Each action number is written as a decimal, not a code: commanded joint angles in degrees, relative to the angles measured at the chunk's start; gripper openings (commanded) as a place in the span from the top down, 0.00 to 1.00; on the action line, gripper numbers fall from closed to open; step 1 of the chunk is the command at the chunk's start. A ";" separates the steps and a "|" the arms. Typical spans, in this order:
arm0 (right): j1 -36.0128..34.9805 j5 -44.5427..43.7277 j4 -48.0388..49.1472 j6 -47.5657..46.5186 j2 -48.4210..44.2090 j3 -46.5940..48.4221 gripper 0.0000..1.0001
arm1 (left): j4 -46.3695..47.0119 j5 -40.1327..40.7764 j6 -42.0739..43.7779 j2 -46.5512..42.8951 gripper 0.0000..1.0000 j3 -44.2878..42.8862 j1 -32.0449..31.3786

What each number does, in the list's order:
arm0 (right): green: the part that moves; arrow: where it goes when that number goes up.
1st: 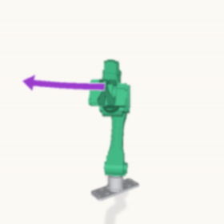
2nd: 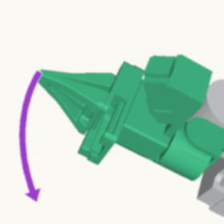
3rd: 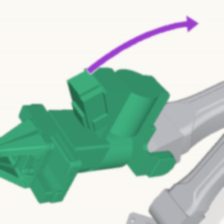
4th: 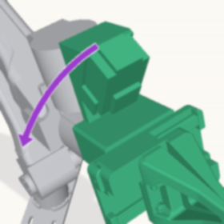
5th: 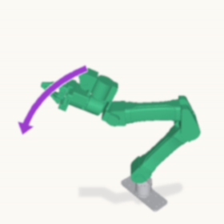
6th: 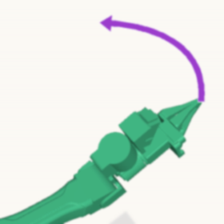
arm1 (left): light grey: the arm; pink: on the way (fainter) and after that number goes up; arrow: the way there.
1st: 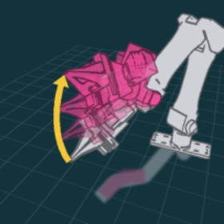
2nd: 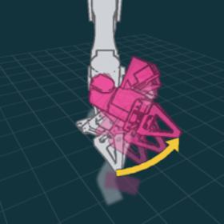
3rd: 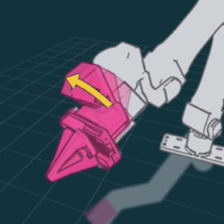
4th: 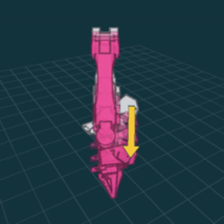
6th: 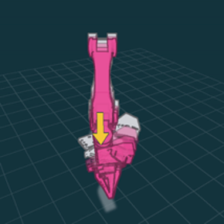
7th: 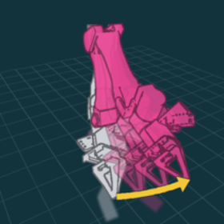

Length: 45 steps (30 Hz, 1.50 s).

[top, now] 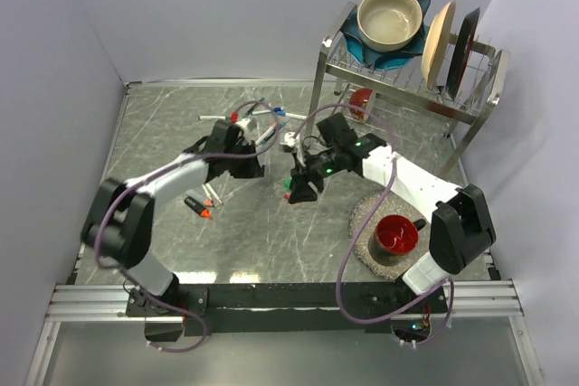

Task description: Open the pen caps

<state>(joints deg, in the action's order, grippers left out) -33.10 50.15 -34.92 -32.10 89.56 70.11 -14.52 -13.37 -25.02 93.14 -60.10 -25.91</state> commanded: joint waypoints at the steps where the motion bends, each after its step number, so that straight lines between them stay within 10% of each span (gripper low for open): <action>1: -3.11 -0.76 16.42 17.48 0.88 -2.07 0.44 | 20.30 -6.50 -12.67 -11.55 0.99 14.11 2.00; 17: -3.55 -12.89 46.86 70.75 2.11 -11.04 0.42 | 46.60 -6.93 -26.93 -33.11 0.99 38.91 1.57; 45: -2.14 -10.78 49.24 72.44 3.61 -10.60 0.57 | 54.86 -13.88 -27.72 -30.04 0.99 39.70 -1.16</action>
<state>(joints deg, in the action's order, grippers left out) -35.79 39.42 11.31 39.77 92.92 58.81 35.48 -24.82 -52.25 63.83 -20.80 -26.37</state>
